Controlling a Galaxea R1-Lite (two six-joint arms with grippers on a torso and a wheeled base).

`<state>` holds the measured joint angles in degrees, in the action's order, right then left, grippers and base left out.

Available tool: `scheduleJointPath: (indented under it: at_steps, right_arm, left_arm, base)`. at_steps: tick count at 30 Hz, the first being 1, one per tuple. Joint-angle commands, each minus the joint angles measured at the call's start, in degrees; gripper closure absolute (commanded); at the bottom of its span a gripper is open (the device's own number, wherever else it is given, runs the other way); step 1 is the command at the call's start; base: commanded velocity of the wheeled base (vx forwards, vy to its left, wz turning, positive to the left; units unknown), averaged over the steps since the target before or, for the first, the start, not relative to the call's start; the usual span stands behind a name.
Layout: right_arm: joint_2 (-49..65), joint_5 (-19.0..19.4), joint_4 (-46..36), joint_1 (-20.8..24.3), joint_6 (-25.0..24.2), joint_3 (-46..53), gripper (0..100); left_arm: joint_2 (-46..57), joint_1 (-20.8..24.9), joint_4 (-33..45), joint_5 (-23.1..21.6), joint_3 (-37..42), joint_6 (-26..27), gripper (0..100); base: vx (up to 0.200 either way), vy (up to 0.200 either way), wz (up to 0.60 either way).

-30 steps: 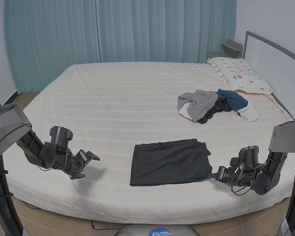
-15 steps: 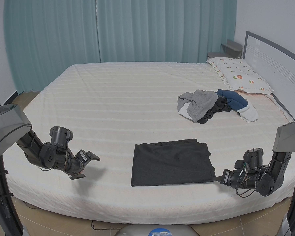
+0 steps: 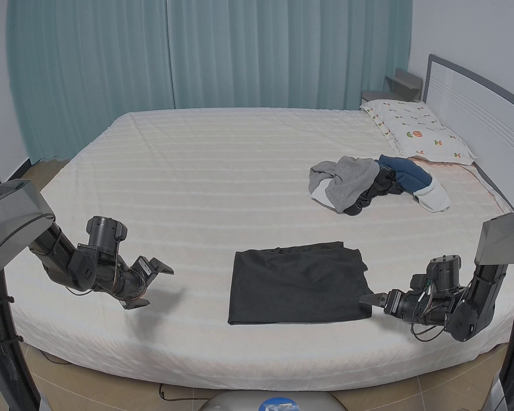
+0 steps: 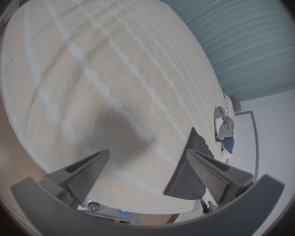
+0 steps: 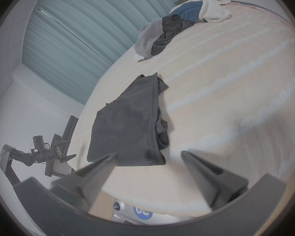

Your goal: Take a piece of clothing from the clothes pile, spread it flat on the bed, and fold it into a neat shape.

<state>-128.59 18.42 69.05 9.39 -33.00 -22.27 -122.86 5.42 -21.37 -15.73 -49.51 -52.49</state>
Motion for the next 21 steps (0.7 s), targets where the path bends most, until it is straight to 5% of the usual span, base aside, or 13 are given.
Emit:
scheduleJointPath:
  at_steps: [1, 17, 21]
  right_arm:
    - [0.27, 0.04, 0.47, -0.51, -1.8, -0.67, 0]
    - [0.53, -0.23, 0.47, -0.51, -10.59, -3.83, 0]
    - [0.53, -0.14, 0.47, -0.42, -11.56, -3.92, 0]
  left_arm:
    - [0.51, 1.08, 0.01, -0.01, -1.03, -1.47, 0]
    - [0.07, 3.19, 0.01, -0.01, -1.47, -2.09, 0]
    - [0.07, 3.28, 0.01, 0.08, -1.47, -2.26, 0]
  base:
    - [0.0, -0.2, 0.0]
    - [0.0, -0.2, 0.0]
    - [0.0, 0.0, 0.0]
